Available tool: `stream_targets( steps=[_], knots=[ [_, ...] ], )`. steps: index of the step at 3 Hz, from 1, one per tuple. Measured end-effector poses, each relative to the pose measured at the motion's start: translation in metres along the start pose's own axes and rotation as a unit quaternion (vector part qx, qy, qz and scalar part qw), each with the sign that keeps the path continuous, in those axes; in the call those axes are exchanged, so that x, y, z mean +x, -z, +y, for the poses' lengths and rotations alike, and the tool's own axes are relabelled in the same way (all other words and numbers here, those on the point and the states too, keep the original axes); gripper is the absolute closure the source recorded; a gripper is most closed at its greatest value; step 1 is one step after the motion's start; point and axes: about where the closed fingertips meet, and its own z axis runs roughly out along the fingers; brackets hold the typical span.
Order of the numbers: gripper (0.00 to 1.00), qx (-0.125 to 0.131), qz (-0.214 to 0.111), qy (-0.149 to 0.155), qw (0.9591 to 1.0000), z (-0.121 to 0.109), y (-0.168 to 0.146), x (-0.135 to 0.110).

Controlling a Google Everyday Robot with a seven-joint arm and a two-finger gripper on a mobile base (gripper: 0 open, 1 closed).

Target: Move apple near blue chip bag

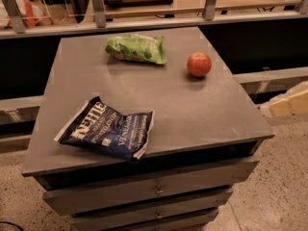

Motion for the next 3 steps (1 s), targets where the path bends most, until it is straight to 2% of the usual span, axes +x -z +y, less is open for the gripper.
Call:
stream_targets(
  steps=[1,2,3],
  knots=[
    [0.00,0.000,0.000,0.000,1.0000,0.000,0.000,0.000],
    [0.00,-0.009,-0.029,0.004,0.9995,-0.016,-0.033,-0.009],
    [0.00,-0.028,-0.044,0.003,0.9986,-0.034,-0.066,-0.014]
  ],
)
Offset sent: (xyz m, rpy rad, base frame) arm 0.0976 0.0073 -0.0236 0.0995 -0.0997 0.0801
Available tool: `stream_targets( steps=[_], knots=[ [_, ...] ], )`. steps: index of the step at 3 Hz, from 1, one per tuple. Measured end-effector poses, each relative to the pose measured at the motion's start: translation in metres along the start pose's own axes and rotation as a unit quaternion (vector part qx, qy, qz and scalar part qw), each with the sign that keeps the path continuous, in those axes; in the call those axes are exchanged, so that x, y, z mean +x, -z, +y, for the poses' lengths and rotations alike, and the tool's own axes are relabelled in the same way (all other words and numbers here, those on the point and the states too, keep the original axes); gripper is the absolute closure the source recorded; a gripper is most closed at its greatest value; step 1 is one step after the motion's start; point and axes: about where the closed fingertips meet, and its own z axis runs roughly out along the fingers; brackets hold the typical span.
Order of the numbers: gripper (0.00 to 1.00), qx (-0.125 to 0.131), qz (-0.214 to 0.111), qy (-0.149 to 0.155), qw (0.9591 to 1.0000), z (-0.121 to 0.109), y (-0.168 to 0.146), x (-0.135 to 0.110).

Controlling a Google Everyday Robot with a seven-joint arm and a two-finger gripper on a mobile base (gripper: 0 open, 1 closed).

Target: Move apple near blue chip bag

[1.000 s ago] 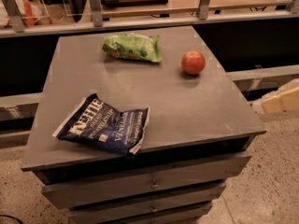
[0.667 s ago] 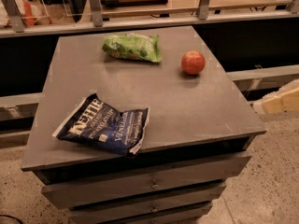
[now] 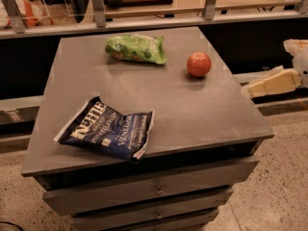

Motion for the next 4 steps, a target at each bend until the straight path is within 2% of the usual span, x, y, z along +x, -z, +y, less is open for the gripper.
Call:
stream_targets(
  steps=[2,4],
  knots=[
    [0.00,-0.045,0.002,0.000,0.9990,-0.027,-0.051,0.006],
    [0.00,-0.088,0.007,0.022,0.9958,-0.039,-0.111,0.016]
  ],
)
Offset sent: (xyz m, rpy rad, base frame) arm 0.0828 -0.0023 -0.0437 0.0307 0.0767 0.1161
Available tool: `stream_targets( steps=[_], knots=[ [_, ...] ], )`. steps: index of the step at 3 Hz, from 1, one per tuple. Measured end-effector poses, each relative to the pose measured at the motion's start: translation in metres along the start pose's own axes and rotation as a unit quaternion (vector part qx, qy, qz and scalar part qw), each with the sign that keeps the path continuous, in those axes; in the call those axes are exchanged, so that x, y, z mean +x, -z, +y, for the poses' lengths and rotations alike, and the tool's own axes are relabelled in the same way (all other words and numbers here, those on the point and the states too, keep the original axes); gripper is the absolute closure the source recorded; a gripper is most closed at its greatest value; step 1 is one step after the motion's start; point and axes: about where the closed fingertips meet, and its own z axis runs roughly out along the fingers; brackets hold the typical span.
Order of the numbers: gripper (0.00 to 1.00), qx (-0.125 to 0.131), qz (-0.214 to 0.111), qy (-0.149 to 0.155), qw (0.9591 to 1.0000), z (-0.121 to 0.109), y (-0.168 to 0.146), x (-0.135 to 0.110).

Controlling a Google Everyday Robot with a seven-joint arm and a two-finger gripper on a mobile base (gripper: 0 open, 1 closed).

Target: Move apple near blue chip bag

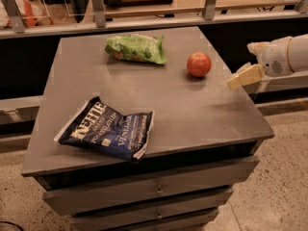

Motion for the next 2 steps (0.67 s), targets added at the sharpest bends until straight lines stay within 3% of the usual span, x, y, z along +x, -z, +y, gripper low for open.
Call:
stream_targets(
  steps=[2],
  knots=[
    [0.00,-0.050,-0.014,0.006,0.9986,0.006,-0.050,-0.003]
  ],
)
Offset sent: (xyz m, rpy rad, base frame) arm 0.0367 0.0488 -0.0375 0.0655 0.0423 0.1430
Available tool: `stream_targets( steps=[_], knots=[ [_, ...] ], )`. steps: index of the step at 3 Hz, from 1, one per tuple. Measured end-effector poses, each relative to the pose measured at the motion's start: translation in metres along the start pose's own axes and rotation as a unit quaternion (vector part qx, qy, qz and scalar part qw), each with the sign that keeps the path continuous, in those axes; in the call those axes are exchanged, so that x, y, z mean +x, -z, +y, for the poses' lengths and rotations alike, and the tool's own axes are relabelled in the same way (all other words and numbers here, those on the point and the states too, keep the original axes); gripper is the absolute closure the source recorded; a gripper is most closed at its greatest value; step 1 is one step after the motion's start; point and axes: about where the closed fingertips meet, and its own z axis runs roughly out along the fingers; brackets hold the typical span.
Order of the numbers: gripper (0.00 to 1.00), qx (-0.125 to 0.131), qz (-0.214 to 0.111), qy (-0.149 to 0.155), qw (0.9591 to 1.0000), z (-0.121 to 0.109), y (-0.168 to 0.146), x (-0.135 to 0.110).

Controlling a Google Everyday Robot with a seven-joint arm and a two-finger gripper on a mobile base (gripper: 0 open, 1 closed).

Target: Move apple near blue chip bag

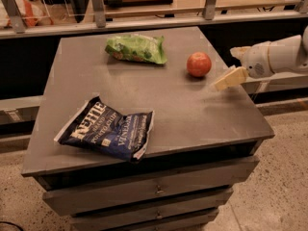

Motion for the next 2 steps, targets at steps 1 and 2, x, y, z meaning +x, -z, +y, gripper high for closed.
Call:
stream_targets(
  steps=[1,2],
  knots=[
    [0.00,-0.018,-0.010,-0.001,0.9998,0.003,-0.016,-0.005],
    [0.00,-0.028,-0.022,-0.002,0.9993,0.003,-0.027,-0.011]
  ],
)
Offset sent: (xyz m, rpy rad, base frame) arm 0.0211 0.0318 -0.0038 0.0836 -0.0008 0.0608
